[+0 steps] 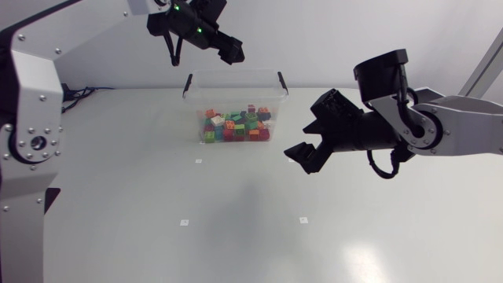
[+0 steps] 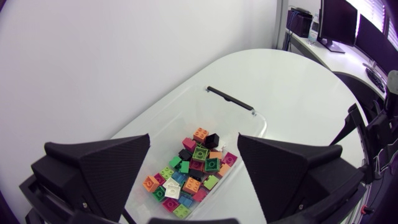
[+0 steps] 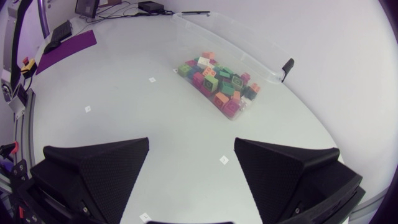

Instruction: Place the duplo bricks in the container

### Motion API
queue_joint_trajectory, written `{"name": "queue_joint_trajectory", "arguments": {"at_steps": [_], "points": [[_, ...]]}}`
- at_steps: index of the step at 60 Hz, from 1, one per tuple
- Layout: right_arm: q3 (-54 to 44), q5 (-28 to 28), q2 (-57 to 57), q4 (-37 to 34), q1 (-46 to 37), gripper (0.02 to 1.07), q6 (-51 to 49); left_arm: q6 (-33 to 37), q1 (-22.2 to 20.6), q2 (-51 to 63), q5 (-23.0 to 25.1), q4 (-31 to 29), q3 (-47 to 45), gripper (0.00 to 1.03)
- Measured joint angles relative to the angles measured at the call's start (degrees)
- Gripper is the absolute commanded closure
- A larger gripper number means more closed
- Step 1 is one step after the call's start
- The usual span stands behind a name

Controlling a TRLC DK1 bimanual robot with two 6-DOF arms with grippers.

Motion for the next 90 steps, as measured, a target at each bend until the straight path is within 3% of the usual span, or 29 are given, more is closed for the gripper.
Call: {"name": "queue_joint_trajectory", "arguments": {"at_steps": [19,42,56,90], "points": [[-2.32,1.97,-5.68,0.79,-3.65,0.08,0.09,0.02,1.14,-13.92,-2.21,11.65,-23.02,0.04],[-6.67,7.41,-10.67,5.11,-8.61,0.08,2.49,0.00,8.02,-28.92,-3.65,23.98,-47.25,0.04],[-9.49,10.78,-15.32,7.67,-10.21,0.07,4.76,-0.04,12.07,-38.66,-6.54,34.80,-61.61,0.04],[-17.92,16.31,-26.10,11.45,-15.91,0.07,5.66,-0.22,18.16,-54.64,-8.57,43.10,-82.88,0.04]]}}
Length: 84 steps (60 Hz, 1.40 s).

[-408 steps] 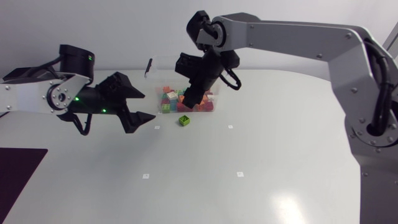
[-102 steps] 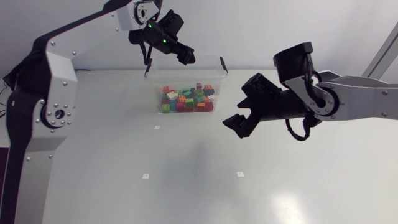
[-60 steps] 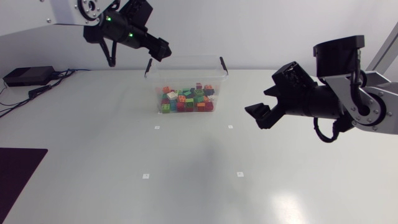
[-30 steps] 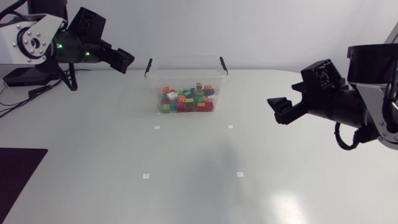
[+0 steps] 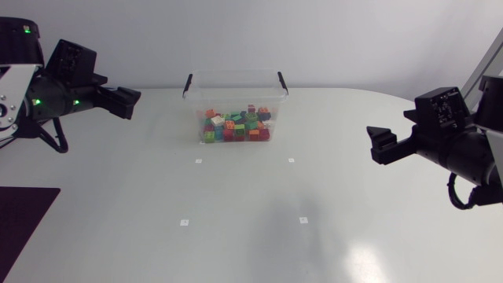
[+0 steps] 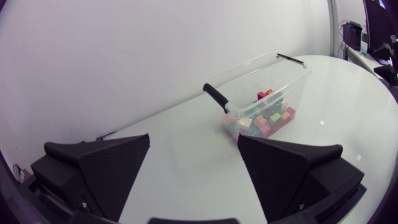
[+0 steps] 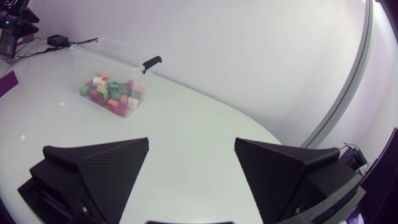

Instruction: Place the duplo bricks in the container

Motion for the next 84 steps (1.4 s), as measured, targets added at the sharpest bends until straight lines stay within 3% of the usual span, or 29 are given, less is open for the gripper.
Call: {"name": "queue_joint_trajectory", "arguments": {"at_steps": [26,38,62,84], "points": [[-9.60,0.26,-12.81,1.97,-5.20,0.07,-0.50,-0.26,4.09,-11.13,-0.17,6.19,-13.51,0.04],[-13.46,0.26,-19.34,2.67,-6.27,0.07,-1.36,-1.55,6.05,-18.88,-0.17,13.79,-22.84,0.04],[-21.24,0.24,-32.52,3.58,-7.76,0.07,-2.89,-9.46,10.69,-30.51,-0.20,19.06,-33.55,0.04],[-26.67,0.26,-46.84,-1.09,-7.76,0.07,-3.04,-10.58,10.75,-42.77,-0.20,19.80,-43.30,0.04]]}}
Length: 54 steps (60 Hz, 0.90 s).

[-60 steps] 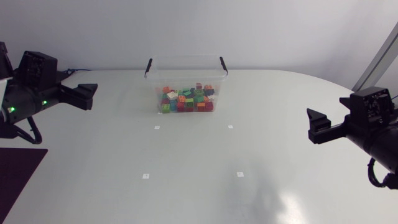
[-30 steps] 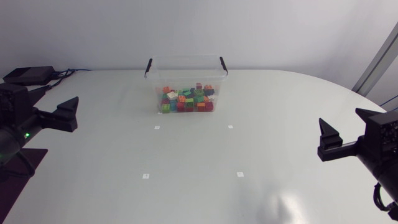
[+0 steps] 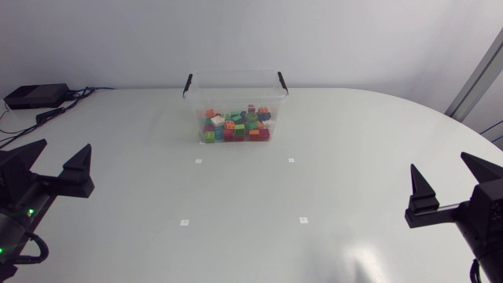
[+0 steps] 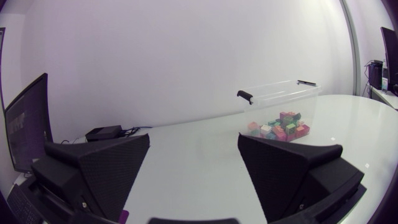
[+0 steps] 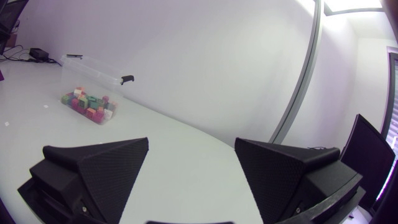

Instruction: Place the duplo bricks in the container

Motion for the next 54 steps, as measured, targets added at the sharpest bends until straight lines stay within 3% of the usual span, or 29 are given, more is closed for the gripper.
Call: {"name": "queue_joint_trajectory", "arguments": {"at_steps": [54], "points": [[-5.22,-0.04,-6.40,-0.63,2.43,0.07,18.88,-9.38,-9.09,-27.06,-5.44,-17.90,-7.56,0.04]]}}
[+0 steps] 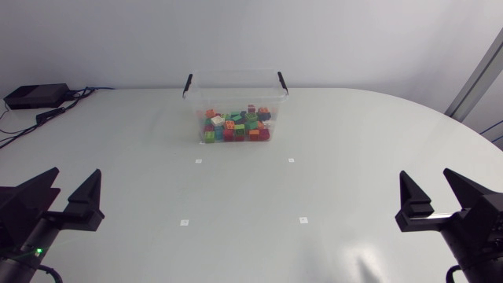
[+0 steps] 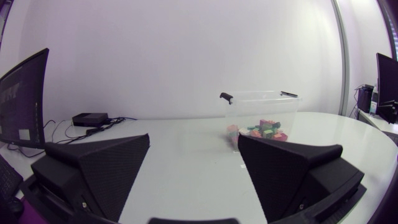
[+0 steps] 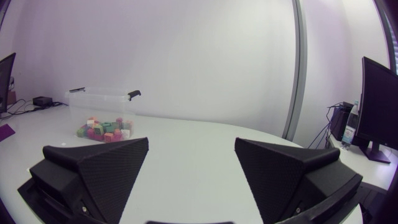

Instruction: Place the duplo bricks in the container

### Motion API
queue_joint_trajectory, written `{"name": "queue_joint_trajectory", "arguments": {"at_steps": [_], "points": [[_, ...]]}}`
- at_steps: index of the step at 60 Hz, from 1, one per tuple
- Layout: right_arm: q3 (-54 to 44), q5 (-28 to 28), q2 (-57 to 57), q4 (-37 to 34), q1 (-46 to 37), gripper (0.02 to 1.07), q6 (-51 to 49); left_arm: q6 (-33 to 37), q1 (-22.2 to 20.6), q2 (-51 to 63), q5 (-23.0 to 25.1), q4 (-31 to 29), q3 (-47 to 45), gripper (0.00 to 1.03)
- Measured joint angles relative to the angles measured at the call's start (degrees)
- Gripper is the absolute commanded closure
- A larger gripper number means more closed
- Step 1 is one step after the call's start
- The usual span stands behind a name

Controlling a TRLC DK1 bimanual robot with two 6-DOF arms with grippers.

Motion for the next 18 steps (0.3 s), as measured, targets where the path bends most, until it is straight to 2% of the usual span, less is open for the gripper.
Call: {"name": "queue_joint_trajectory", "arguments": {"at_steps": [18], "points": [[-0.11,-0.02,-0.44,0.00,0.28,0.07,2.34,-1.07,-0.79,-2.05,-0.35,-1.40,-0.61,0.04]]}}
